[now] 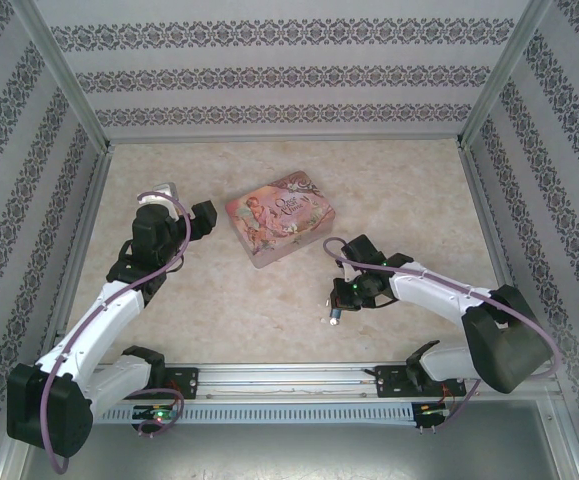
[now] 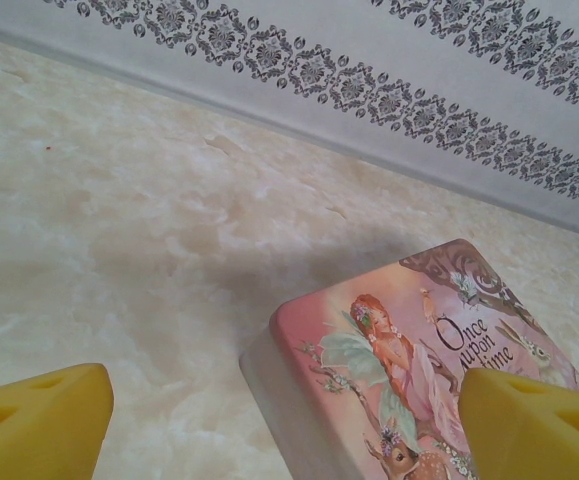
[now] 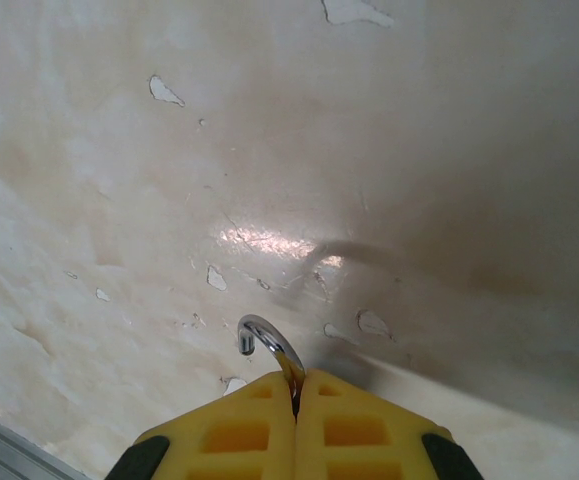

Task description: Unlock a padlock with a key

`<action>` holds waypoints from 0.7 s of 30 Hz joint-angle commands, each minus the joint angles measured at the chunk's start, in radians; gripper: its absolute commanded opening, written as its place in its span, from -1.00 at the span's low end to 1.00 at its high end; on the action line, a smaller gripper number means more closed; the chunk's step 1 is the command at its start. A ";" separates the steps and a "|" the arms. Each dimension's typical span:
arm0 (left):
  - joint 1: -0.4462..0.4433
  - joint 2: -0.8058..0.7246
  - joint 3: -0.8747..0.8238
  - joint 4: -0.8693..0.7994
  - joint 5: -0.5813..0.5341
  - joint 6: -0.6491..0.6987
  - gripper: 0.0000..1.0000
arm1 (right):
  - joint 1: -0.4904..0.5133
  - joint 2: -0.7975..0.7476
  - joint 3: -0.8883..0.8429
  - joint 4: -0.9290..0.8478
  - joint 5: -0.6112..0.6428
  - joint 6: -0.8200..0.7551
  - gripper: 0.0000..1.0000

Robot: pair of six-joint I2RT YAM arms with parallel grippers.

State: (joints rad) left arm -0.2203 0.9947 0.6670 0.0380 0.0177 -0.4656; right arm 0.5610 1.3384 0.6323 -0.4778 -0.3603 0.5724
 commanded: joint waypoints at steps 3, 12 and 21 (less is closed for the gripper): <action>0.017 -0.023 -0.006 0.015 -0.013 0.015 0.79 | 0.011 0.010 -0.016 0.005 0.011 -0.008 -0.90; 0.019 -0.019 -0.004 0.018 -0.013 0.020 0.79 | 0.010 -0.045 0.001 0.000 0.051 -0.006 -0.55; 0.026 -0.026 0.013 0.002 -0.028 0.055 0.85 | -0.014 -0.132 0.034 -0.030 0.118 -0.028 -0.41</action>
State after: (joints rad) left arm -0.2138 0.9901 0.6670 0.0376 0.0139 -0.4473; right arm 0.5583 1.2430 0.6346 -0.4854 -0.2939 0.5682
